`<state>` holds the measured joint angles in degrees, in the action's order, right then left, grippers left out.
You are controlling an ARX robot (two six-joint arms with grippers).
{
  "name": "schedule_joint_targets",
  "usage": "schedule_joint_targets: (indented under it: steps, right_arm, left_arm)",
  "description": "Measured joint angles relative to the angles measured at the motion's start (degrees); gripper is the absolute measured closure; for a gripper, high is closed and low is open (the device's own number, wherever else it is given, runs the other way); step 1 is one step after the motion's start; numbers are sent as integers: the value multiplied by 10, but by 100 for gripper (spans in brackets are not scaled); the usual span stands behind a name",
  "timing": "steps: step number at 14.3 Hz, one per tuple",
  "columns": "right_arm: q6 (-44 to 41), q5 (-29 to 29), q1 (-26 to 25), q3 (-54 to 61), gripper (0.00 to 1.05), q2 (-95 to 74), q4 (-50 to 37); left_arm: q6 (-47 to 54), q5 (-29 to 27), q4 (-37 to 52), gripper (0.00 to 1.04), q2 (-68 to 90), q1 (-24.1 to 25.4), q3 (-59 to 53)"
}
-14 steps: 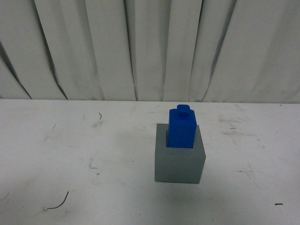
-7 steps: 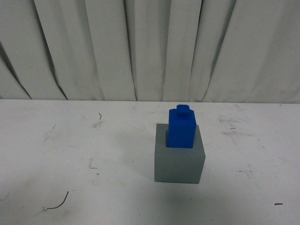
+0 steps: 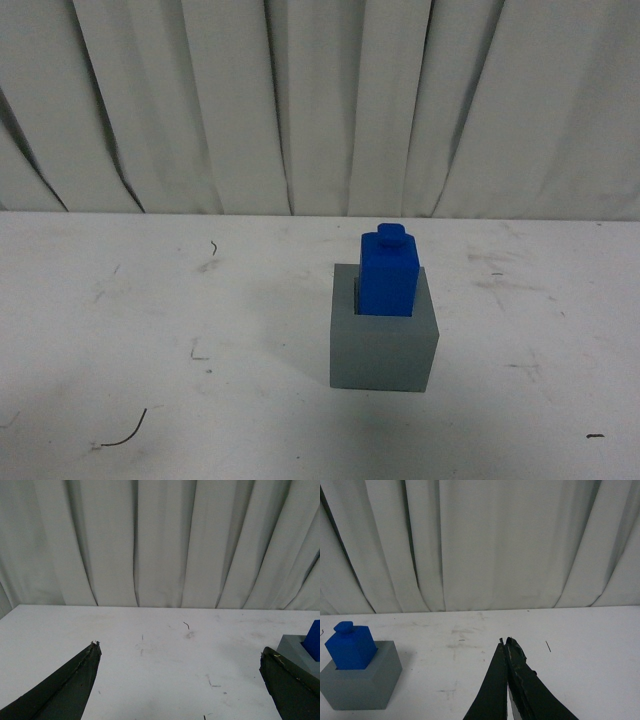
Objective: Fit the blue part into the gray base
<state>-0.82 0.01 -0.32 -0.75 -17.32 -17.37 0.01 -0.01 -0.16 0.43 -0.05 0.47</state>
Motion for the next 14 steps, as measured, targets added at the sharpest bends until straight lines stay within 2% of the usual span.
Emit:
schedule_joint_targets:
  steps: [7,9,14]
  right_arm:
    - [0,0,0,0,103,75,75]
    - [0,0,0,0,103,162,178]
    - [0,0,0,0,102,171,176]
  left_arm:
    - [0,0,0,7,0,0,0]
    - [0,-1,0,7,0,0,0]
    - [0,0,0,7,0,0,0]
